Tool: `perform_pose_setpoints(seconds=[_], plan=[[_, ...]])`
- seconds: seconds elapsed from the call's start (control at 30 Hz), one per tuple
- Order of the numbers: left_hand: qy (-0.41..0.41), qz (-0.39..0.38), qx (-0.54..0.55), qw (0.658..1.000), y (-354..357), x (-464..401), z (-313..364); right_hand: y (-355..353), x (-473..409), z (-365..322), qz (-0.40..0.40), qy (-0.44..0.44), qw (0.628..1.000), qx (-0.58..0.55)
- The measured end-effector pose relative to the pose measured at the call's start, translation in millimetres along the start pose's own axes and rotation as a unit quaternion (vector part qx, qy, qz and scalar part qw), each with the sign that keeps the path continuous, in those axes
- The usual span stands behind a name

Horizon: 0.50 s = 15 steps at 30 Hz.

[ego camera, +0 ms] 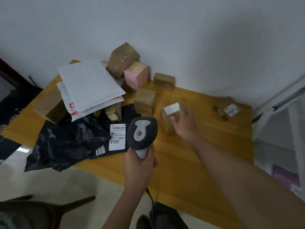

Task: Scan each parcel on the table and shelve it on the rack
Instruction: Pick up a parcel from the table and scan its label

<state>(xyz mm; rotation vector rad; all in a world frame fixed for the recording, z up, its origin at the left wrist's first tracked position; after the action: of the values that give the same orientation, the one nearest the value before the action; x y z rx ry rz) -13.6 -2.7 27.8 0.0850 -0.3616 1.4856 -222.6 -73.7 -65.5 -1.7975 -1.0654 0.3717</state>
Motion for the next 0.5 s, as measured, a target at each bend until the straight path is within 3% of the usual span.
perform_pose_setpoints(seconds=[0.37, 0.5], plan=[[-0.022, -0.014, -0.04, 0.999, 27, -46, -3, 16, -11, 40, -0.009, 0.143, 0.968, -0.204], [-0.023, -0.041, -0.046, 0.998, 34, -47, -6, 6, 9, 74, -0.056, 0.166, 0.96, -0.218]])
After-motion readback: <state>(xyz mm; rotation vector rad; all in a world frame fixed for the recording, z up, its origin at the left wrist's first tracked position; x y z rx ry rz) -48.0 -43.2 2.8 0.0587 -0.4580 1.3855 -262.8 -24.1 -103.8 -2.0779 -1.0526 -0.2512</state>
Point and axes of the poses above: each hand's wrist, its own x-axis away from the middle knuckle, its own y-axis out of the palm, z = x × y, the point moved 1 cm from there along -x, towards the middle knuckle, and after that the axes turned 4 degrees about x, right-handed, at the moved point
